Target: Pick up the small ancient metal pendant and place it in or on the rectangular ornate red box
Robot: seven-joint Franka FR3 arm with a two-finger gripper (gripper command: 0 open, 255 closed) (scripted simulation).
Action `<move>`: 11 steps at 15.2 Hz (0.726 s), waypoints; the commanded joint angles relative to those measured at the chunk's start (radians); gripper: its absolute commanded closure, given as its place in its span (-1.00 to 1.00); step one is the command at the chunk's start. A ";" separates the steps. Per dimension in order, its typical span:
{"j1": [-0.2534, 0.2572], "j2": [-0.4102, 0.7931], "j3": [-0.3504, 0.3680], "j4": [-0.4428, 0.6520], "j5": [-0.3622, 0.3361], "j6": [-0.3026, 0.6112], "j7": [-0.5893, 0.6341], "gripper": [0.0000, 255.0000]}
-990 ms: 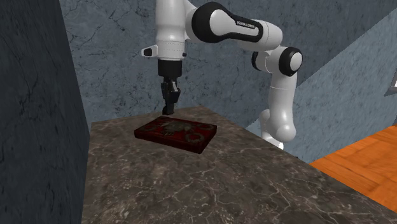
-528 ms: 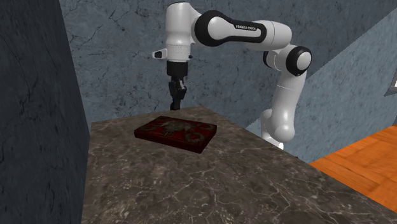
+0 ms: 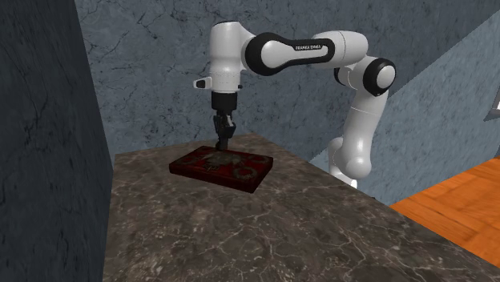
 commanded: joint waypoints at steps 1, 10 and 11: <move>0.001 -0.004 0.000 -0.031 0.002 0.027 -0.002 1.00; 0.001 -0.007 0.001 -0.057 0.003 0.050 -0.003 1.00; 0.001 -0.007 0.001 -0.057 0.003 0.050 -0.003 1.00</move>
